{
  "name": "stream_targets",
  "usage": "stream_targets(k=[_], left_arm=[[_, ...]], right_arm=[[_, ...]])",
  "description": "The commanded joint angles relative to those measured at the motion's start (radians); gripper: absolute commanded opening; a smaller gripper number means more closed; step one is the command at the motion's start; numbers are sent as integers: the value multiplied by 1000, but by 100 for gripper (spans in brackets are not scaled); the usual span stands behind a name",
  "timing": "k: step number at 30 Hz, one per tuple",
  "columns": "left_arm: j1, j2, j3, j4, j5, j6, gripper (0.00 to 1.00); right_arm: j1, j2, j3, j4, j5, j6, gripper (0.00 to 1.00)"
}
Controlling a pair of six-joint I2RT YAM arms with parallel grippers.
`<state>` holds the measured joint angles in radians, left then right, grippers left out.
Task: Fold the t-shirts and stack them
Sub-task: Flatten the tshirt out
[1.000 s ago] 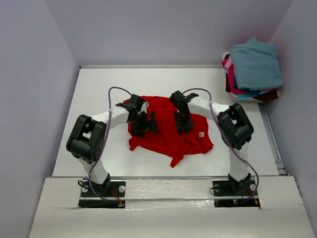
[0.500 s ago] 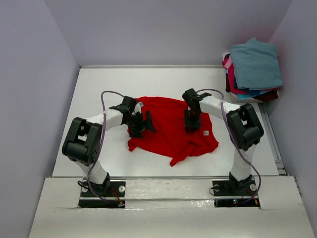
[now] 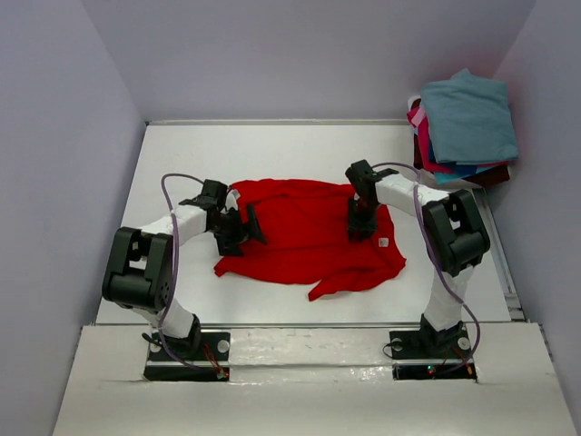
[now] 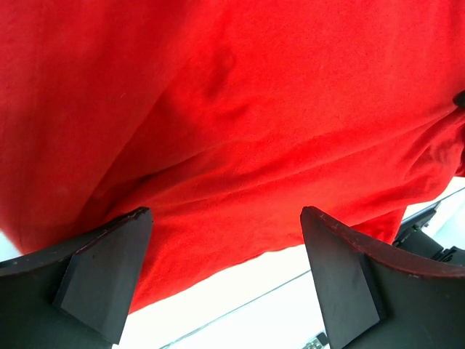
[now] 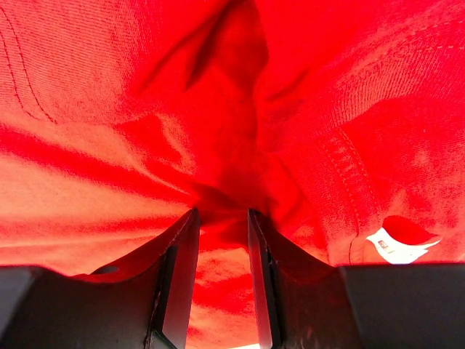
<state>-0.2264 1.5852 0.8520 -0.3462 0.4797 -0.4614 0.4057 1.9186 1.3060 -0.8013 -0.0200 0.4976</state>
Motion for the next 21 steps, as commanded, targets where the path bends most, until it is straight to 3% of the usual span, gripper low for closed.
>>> stream_targets(k=[1, 8, 21], left_arm=[[27, -34, -41, -79, -62, 50, 99], [36, -67, -22, -119, -64, 56, 99], [36, -123, 303, -277, -87, 46, 99]], right_arm=[[-27, 30, -59, 33, 91, -40, 39], [-27, -6, -48, 1, 124, -53, 39], [-36, -84, 200, -139, 115, -59, 41]])
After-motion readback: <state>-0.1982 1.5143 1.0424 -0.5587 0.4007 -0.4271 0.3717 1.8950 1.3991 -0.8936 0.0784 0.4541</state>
